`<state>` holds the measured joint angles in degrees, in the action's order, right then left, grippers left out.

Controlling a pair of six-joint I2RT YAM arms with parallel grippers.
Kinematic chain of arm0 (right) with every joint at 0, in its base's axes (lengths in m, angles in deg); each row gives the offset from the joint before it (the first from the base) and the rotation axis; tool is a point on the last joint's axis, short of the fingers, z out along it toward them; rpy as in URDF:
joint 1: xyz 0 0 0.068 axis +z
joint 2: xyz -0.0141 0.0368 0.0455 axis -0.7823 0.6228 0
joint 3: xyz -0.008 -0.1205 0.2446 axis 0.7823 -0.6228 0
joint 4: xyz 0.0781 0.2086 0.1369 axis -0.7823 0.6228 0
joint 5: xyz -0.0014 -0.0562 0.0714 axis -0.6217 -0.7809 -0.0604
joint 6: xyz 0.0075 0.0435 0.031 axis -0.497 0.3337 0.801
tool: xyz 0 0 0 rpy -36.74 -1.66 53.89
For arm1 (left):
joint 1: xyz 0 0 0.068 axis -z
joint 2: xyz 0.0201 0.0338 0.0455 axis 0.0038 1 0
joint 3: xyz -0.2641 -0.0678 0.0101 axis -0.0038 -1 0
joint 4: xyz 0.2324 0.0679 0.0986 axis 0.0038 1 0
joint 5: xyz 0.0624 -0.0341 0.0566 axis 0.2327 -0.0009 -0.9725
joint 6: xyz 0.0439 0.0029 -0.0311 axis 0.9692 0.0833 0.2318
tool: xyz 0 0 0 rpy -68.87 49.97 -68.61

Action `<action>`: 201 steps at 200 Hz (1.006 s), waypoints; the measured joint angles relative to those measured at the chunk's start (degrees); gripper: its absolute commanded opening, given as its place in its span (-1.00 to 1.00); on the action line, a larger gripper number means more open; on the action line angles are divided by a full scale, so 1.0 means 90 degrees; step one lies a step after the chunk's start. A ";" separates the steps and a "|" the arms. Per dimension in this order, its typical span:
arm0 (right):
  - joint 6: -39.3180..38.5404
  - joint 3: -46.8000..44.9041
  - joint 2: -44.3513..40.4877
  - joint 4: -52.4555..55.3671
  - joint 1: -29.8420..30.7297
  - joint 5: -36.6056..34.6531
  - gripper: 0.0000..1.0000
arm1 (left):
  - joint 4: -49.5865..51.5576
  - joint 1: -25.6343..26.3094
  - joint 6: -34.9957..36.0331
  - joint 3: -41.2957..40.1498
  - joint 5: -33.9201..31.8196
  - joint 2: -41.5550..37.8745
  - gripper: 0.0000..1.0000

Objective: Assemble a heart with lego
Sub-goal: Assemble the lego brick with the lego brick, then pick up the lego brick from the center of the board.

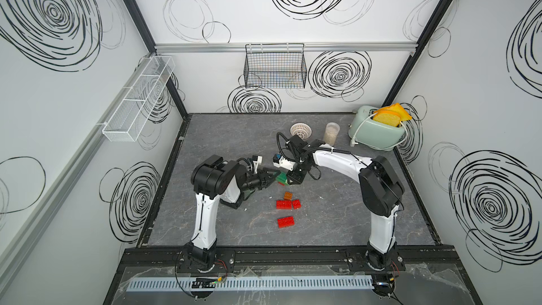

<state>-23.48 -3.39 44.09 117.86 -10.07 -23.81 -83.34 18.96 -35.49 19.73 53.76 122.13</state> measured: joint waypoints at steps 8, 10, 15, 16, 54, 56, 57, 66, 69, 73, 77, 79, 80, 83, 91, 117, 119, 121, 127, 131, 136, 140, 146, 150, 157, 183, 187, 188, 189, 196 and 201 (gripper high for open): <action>0.0017 -0.0063 -0.0039 -0.0070 -0.0012 0.0022 -0.30 | 0.0000 0.0000 0.0000 0.0000 0.0000 0.0000 -0.42; 0.0017 -0.0078 -0.0049 -0.0085 -0.0015 0.0029 -0.26 | 0.0000 0.0000 0.0000 0.0002 0.0000 0.0000 -0.42; 0.0034 -0.0158 -0.0100 -0.0175 -0.0039 0.0063 -0.15 | 0.0000 0.0000 0.0000 0.0002 0.0000 0.0000 -0.42; 0.0036 -0.0172 -0.0107 -0.0187 -0.0041 0.0070 -0.12 | 0.0000 -0.0002 0.0000 0.0002 0.0000 0.0000 -0.42; 0.0219 -0.1178 -0.0789 -0.1360 -0.0289 0.0379 0.33 | 0.0005 0.0046 0.0002 -0.0002 0.0172 0.0000 -0.43; 0.0243 -0.1234 -0.0869 -0.1409 -0.0301 0.0403 0.34 | 0.0005 0.0046 0.0002 -0.0002 0.0175 0.0000 -0.42; 0.0236 -0.1253 -0.0896 -0.1423 -0.0304 0.0408 0.34 | 0.0002 0.0046 0.0002 -0.0005 0.0177 0.0000 -0.43; 0.0287 -0.1435 -0.1265 -0.1564 -0.0340 0.0449 0.37 | 0.0000 0.0032 0.0000 -0.0010 0.0185 0.0000 -0.43; 0.0306 -0.1477 -0.1396 -0.1610 -0.0345 0.0461 0.37 | 0.0000 0.0029 0.0000 -0.0012 0.0187 0.0000 -0.42; 0.0323 -0.1523 -0.1554 -0.1671 -0.0359 0.0471 0.38 | -0.0005 0.0022 0.0000 -0.0019 0.0187 0.0000 -0.42; 0.0328 -0.1562 -0.1705 -0.1734 -0.0376 0.0481 0.39 | -0.0007 0.0017 0.0000 -0.0024 0.0189 0.0000 -0.43; 0.0335 -0.1571 -0.1766 -0.1749 -0.0379 0.0483 0.39 | -0.0010 0.0012 0.0000 -0.0029 0.0187 0.0000 -0.42; 0.0347 -0.1581 -0.1800 -0.1756 -0.0379 0.0481 0.39 | -0.0012 0.0010 0.0000 -0.0032 0.0187 0.0000 -0.42; 0.0350 -0.1608 -0.1911 -0.1807 -0.0379 0.0483 0.39 | -0.0017 0.0002 0.0000 -0.0036 0.0185 0.0000 -0.42; 0.0372 -0.1700 -0.2195 -0.1940 -0.0342 0.0464 0.40 | -0.0039 -0.0015 -0.0002 -0.0056 0.0187 0.0000 -0.42; 0.0374 -0.2232 -0.2754 -0.2225 0.0141 0.0345 0.39 | -0.0104 -0.0117 -0.0027 -0.0114 0.0170 0.0000 -0.42; 0.0369 -0.2273 -0.2771 -0.2225 0.0187 0.0340 0.39 | -0.0107 -0.0126 -0.0029 -0.0117 0.0168 0.0000 -0.42; 0.0367 -0.2331 -0.2793 -0.2244 0.0260 0.0328 0.39 | -0.0112 -0.0141 -0.0032 -0.0121 0.0165 0.0000 -0.42; 0.0355 -0.2506 -0.2832 -0.2276 0.0444 0.0301 0.39 | -0.0136 -0.0180 -0.0049 -0.0143 0.0155 0.0000 -0.43; 0.0350 -0.2618 -0.2849 -0.2310 0.0563 0.0279 0.39 | -0.0146 -0.0199 -0.0056 -0.0153 0.0151 0.0000 -0.42; 0.0340 -0.2742 -0.2856 -0.2346 0.0719 0.0257 0.38 | -0.0158 -0.0236 -0.0070 -0.0170 0.0143 0.0000 -0.42; 0.0330 -0.2839 -0.2856 -0.2358 0.0826 0.0240 0.37 | -0.0170 -0.0272 -0.0080 -0.0182 0.0138 0.0000 -0.43; 0.0318 -0.2980 -0.2856 -0.2378 0.0991 0.0221 0.37 | -0.0185 -0.0318 -0.0104 -0.0202 0.0131 0.0000 -0.42; 0.0316 -0.3065 -0.2856 -0.2399 0.1103 0.0211 0.36 | -0.0199 -0.0355 -0.0112 -0.0216 0.0124 0.0000 -0.43; 0.0296 -0.3189 -0.2856 -0.2426 0.1273 0.0209 0.36 | -0.0223 -0.0415 -0.0126 -0.0236 0.0119 0.0000 -0.42; 0.0187 -0.3330 -0.2756 -0.2603 0.1562 0.0119 0.36 | -0.0318 -0.0595 -0.0160 -0.0333 0.0087 -0.0005 -0.42; 0.0163 -0.3330 -0.2715 -0.2654 0.1588 0.0095 0.36 | -0.0330 -0.0607 -0.0163 -0.0345 0.0085 -0.0005 -0.42; 0.0158 -0.3330 -0.2701 -0.2671 0.1598 0.0090 0.36 | -0.0333 -0.0610 -0.0168 -0.0347 0.0083 -0.0005 -0.42; 0.0153 -0.3330 -0.2696 -0.2681 0.1603 0.0087 0.36 | -0.0335 -0.0610 -0.0168 -0.0350 0.0083 -0.0005 -0.42; 0.0107 -0.3325 -0.2606 -0.2749 0.1644 0.0041 0.36 | -0.0342 -0.0619 -0.0172 -0.0362 0.0073 -0.0005 -0.43; 0.0078 -0.3310 -0.2526 -0.2778 0.1661 0.0000 0.36 | -0.0352 -0.0627 -0.0175 -0.0364 0.0070 -0.0005 -0.43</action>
<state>-22.78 -33.18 21.36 92.85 4.88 -23.81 -86.51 13.33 -37.06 16.46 54.40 122.09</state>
